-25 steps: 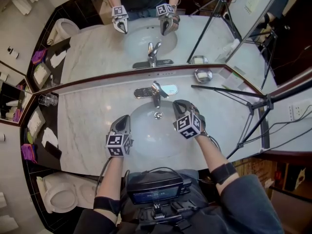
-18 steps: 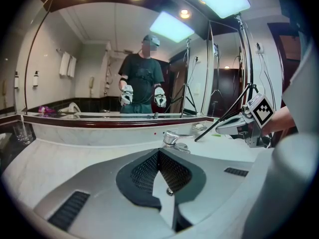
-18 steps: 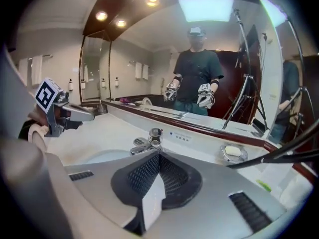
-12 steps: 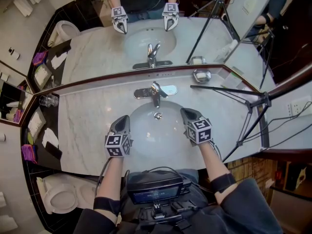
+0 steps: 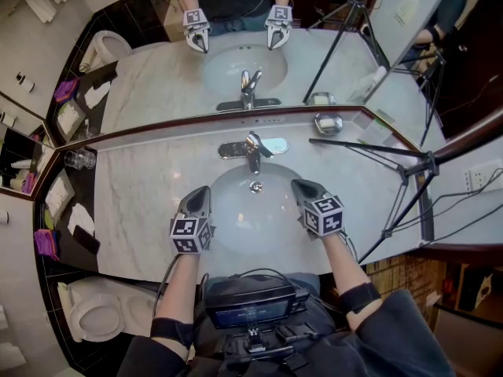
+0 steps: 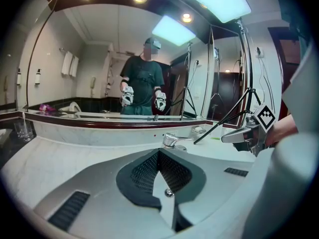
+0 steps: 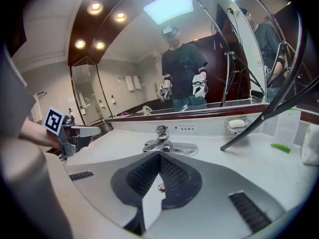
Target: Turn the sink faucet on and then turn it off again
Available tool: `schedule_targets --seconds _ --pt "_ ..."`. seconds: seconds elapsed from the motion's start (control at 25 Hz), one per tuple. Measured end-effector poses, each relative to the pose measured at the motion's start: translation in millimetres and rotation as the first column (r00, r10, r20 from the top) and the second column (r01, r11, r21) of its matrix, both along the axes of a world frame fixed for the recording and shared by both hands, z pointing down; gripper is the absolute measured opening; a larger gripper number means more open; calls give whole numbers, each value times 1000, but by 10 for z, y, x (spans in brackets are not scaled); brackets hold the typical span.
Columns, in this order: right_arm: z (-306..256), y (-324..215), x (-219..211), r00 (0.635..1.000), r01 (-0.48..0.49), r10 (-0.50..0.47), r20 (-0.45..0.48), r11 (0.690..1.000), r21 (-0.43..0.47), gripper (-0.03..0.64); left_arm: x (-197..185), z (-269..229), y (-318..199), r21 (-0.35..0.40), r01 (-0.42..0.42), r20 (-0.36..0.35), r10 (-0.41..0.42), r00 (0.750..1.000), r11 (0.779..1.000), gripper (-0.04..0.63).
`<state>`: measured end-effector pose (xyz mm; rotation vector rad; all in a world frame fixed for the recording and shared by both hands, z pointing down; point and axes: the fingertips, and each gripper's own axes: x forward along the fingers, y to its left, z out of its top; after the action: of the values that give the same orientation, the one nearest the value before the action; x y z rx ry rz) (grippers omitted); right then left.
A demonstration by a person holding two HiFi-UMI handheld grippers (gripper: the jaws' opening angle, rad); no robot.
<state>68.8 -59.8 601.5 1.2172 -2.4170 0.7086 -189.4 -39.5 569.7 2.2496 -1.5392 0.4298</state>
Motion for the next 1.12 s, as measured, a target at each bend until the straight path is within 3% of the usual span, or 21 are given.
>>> schedule_targets --seconds 0.28,0.44,0.6,0.72,0.88,1.0,1.12 --pt "68 -35 -46 998 29 -28 -59 999 19 20 -42 5 -14 -6 4 12 -4 1000 1000 0" --pt "55 -130 -75 974 96 -73 -216 991 98 25 -53 15 -45 -9 7 15 -7 1000 1000 0" --pt "58 -233 -169 917 211 -145 -372 967 143 70 -46 33 -70 -13 5 15 -5 1000 1000 0" --pt "153 -319 -256 828 337 -201 -524 924 179 118 -49 43 -95 -16 7 15 -7 1000 1000 0" --pt "182 -457 -409 624 540 -236 -745 819 193 206 -55 48 -139 -17 8 14 -7 1000 1000 0" --pt "178 -606 -524 504 633 -220 -835 752 184 222 -65 62 -166 -18 8 14 -8 1000 1000 0" --pt "174 -762 -654 409 703 -200 -890 691 168 242 -85 69 -189 -20 11 12 -11 1000 1000 0"
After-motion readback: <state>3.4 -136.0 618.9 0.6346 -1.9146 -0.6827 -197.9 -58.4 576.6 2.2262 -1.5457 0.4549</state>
